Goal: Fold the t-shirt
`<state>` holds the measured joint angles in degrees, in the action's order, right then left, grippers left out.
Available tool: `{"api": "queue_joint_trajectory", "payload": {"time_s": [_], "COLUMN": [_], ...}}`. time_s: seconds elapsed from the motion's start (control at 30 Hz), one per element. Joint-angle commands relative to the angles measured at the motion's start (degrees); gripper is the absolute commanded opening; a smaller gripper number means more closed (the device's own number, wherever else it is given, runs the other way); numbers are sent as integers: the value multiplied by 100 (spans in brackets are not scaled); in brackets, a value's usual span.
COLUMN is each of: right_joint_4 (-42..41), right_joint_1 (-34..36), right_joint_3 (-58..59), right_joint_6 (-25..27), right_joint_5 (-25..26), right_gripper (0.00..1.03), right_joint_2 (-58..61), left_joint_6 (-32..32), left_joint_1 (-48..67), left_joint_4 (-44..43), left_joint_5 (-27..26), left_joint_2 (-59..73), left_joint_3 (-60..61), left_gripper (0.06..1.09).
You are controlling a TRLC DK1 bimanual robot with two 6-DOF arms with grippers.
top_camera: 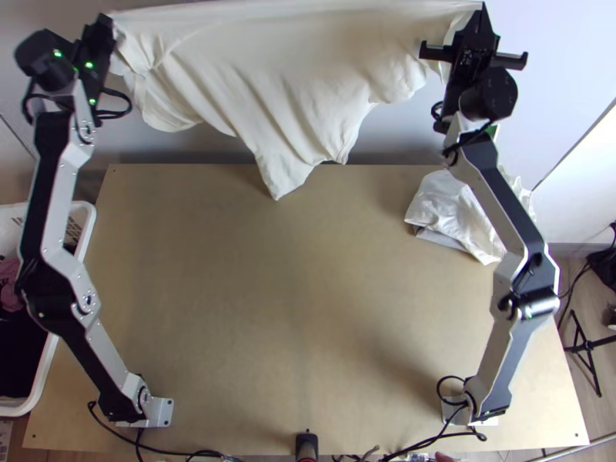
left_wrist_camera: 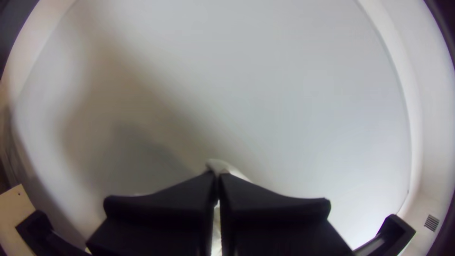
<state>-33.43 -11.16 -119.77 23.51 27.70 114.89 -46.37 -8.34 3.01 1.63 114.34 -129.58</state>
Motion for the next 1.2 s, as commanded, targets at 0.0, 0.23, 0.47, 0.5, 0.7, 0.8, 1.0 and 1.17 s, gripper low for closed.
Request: {"api": "queue_joint_trajectory", "payload": {"time_s": [0.0,0.23,0.47,0.5,0.7,0.8,1.0,1.17], "right_joint_4": [-23,-199,-208,-217,-392,-419,-436,-1078], "right_joint_1": [211,263,254,237,175,316,536,483], "right_joint_3": [-1154,-952,32,243,1078,630,-1664,-1673], "right_joint_6": [198,216,101,40,-233,-224,154,251], "right_joint_5": [60,429,543,543,956,965,1035,1044], "right_gripper": [3,3,3,3,3,3,3,3], "right_joint_2": [772,684,121,42,-274,-2,1009,1035], "left_joint_6": [172,128,339,445,594,594,374,330], "left_joint_1": [25,-63,-203,-186,-168,-212,-300,-274], "left_joint_4": [-353,-485,-116,-28,-28,-204,-687,-1030], "left_joint_5": [426,540,250,180,-136,-136,690,1490], "left_joint_2": [378,387,167,106,-228,-105,79,141], "left_joint_3": [20,205,416,565,1444,1356,882,864], "left_gripper": [10,10,10,10,10,10,10,10]}}
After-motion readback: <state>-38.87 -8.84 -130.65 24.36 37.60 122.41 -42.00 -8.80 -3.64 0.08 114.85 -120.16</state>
